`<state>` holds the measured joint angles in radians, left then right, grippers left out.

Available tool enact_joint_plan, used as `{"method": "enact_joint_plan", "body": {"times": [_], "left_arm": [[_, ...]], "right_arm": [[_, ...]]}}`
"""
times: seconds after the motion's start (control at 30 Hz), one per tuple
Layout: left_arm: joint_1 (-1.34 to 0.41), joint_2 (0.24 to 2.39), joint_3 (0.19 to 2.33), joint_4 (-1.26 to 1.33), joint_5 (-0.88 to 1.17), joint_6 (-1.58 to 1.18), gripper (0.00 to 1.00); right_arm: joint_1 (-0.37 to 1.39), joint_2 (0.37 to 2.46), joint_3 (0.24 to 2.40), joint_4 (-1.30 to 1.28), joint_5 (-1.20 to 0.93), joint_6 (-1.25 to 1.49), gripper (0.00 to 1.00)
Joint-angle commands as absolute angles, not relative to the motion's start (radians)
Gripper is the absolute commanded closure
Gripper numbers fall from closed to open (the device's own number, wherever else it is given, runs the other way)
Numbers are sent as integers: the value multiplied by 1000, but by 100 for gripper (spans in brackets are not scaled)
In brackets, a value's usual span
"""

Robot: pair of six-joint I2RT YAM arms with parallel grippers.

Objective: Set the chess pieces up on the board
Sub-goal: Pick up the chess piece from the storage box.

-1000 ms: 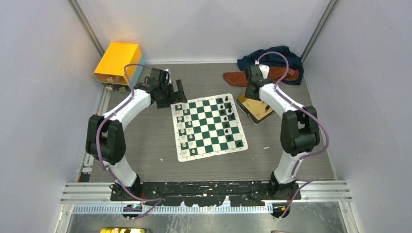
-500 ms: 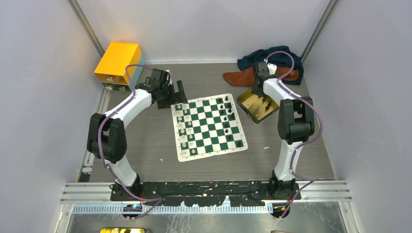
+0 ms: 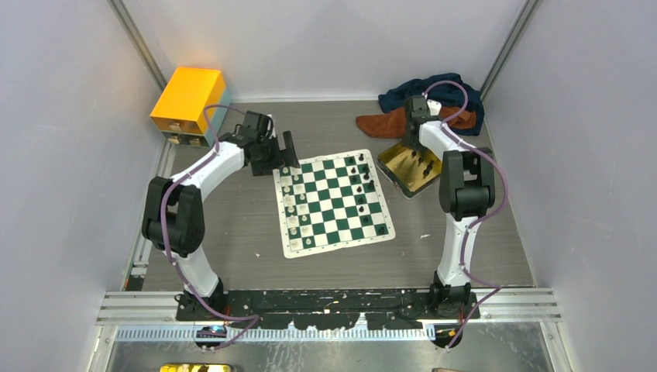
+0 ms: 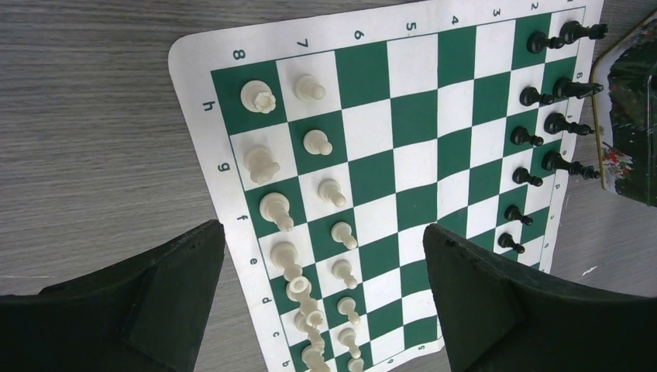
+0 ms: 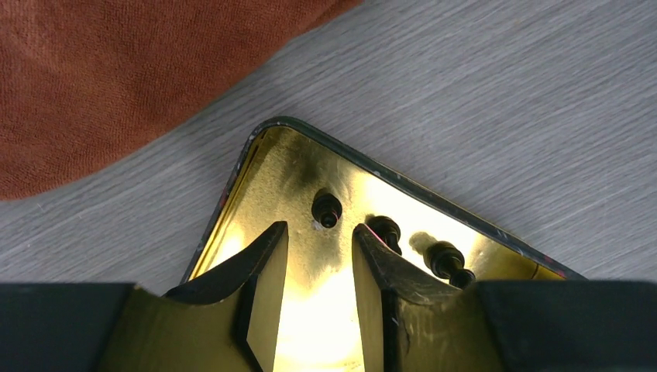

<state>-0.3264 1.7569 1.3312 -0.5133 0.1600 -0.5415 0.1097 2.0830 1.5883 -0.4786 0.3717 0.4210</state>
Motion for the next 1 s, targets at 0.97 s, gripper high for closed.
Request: {"method": "enact_joint_plan", "body": {"times": [0.97], "left_arm": [[-328,1763,1373,-491,161,-528,0]], "right_arm": [[87,2118,1649,-466,349,429,75]]}}
